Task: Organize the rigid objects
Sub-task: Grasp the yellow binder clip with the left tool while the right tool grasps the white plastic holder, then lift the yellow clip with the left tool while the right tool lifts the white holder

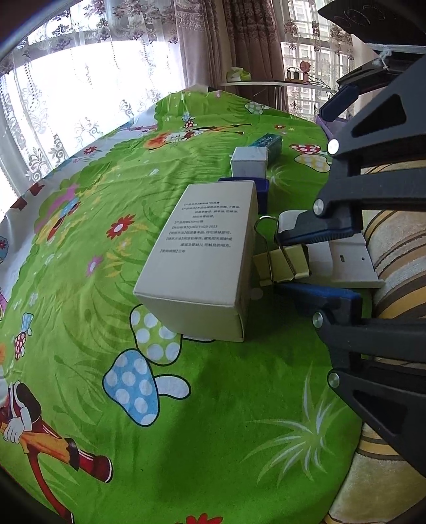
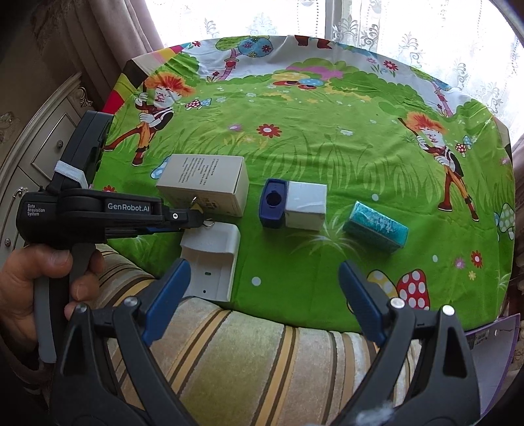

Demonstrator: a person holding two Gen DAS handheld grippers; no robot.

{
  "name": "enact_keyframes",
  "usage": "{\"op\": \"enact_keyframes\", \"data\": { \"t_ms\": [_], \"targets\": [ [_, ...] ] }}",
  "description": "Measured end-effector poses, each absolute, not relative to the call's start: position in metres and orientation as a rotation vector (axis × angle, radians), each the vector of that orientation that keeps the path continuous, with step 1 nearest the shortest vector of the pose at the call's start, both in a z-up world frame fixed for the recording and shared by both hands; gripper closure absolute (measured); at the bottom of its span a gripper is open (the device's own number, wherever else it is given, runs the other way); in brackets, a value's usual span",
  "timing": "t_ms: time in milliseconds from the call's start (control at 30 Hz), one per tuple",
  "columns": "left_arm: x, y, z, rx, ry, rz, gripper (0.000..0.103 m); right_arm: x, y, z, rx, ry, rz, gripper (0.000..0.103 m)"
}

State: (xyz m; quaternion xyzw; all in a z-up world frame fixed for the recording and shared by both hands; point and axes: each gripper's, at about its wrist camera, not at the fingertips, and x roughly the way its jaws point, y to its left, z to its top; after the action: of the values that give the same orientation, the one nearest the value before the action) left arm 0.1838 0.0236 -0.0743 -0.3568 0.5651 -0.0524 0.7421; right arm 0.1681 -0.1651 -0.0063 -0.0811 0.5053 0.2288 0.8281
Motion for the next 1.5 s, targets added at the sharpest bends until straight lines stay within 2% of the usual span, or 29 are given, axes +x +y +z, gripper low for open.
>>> {"op": "enact_keyframes", "data": {
  "t_ms": [733, 1100, 1200, 1233, 1500],
  "targets": [
    [0.14, 0.053, -0.037, -0.74, 0.981, -0.03, 0.08, 0.186, -0.094, -0.059, -0.249, 1.225, 0.502, 0.01],
    [0.133, 0.059, -0.034, -0.734, 0.935, 0.001, 0.08, 0.201, -0.07, -0.084, -0.324, 1.242, 0.449, 0.01],
    [0.133, 0.058, -0.034, -0.725, 0.934, 0.007, 0.08, 0.201, -0.069, -0.088, -0.334, 1.235, 0.448, 0.023],
    [0.133, 0.057, -0.034, -0.724, 0.934, 0.009, 0.08, 0.2, -0.07, -0.087, -0.333, 1.227, 0.452, 0.031],
    [0.13, 0.048, -0.024, -0.673, 0.908, 0.011, 0.08, 0.194, -0.095, -0.064, -0.243, 1.147, 0.449, 0.033]
  ]
}}
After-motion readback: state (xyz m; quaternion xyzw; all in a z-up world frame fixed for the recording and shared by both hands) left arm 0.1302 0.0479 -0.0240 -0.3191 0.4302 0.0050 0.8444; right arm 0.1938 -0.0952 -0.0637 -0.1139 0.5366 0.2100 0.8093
